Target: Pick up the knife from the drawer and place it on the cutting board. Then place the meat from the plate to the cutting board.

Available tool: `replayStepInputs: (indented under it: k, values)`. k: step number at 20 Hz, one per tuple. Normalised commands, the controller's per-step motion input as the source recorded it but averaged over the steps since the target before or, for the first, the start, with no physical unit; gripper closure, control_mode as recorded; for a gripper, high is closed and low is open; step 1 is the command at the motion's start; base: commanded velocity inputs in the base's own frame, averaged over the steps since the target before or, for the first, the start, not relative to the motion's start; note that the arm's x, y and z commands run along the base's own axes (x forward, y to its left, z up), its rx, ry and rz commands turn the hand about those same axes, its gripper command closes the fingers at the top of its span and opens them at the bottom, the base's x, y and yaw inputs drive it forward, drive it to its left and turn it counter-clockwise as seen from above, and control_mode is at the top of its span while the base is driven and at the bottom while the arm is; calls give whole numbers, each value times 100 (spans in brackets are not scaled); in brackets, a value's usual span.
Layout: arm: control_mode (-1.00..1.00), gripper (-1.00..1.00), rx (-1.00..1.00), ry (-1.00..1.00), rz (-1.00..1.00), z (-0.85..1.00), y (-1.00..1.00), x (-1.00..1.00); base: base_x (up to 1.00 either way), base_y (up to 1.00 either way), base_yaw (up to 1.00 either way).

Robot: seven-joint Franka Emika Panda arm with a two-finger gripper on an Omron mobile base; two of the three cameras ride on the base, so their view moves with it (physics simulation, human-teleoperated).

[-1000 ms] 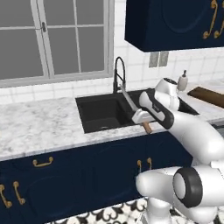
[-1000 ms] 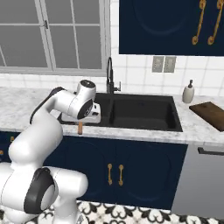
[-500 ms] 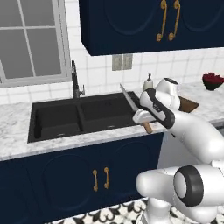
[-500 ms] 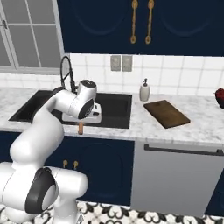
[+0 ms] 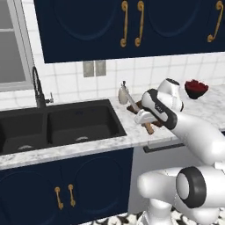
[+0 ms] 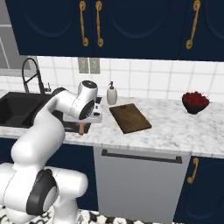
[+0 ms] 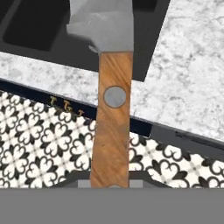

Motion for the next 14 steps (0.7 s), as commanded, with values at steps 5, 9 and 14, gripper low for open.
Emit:
replayStepInputs:
  k: [5, 9, 14]
  values:
    - [100, 100, 0, 0, 0, 0, 0, 0, 35, -56, 6]
    - [100, 100, 0, 0, 0, 0, 0, 0, 0, -60, 11]
    - [100, 100, 0, 0, 0, 0, 0, 0, 0, -55, 12]
